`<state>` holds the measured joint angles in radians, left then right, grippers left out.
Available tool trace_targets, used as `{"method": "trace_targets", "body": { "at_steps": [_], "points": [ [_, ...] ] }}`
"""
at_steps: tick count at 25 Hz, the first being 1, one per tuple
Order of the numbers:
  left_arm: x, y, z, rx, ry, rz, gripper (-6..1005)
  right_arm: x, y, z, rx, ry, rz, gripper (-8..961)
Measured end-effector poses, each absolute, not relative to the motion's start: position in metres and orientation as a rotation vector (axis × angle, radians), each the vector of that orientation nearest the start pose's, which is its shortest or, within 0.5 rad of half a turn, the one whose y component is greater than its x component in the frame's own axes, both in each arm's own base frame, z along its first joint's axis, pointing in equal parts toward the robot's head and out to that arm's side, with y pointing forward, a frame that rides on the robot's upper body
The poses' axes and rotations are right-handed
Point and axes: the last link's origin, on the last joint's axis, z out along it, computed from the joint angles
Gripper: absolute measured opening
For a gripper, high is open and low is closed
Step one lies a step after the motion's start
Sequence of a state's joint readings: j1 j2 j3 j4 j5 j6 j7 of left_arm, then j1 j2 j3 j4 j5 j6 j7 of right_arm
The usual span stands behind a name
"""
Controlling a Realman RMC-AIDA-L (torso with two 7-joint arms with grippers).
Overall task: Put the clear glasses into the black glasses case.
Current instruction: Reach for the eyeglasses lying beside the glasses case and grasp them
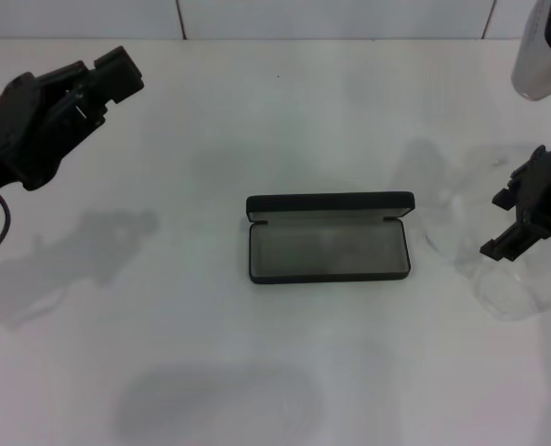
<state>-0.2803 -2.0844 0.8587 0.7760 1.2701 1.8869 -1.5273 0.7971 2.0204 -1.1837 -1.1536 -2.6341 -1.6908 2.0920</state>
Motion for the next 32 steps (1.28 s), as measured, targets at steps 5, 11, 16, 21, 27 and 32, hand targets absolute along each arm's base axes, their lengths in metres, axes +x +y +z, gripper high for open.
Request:
{"method": "trace_targets", "body": {
  "at_steps": [5,11,16,21,27,32],
  "points": [
    [-0.232,0.271,0.067,-2.412,-0.55,-1.598,95,0.167,0.385,0.032,-2.835,0.453,-0.626,764],
    [-0.233,0.272,0.069,-2.395,-0.538,-1.597,95,0.163,0.385,0.037,-2.816,0.462,-0.613,756],
    [-0.236,0.272,0.069,-2.365,-0.532,-1.603,96,0.161,0.383,0.042,-2.804,0.49,-0.606,749],
    [-0.236,0.273,0.069,-2.36,-0.527,-1.603,96,0.164,0.367,0.056,-2.834,0.586,-0.534,742],
    [-0.237,0.273,0.07,-2.363,-0.52,-1.598,96,0.187,0.333,0.077,-2.861,0.606,-0.372,734],
    [-0.237,0.273,0.07,-2.363,-0.522,-1.597,96,0.202,0.312,0.098,-2.827,0.537,-0.265,727]
  ]
}}
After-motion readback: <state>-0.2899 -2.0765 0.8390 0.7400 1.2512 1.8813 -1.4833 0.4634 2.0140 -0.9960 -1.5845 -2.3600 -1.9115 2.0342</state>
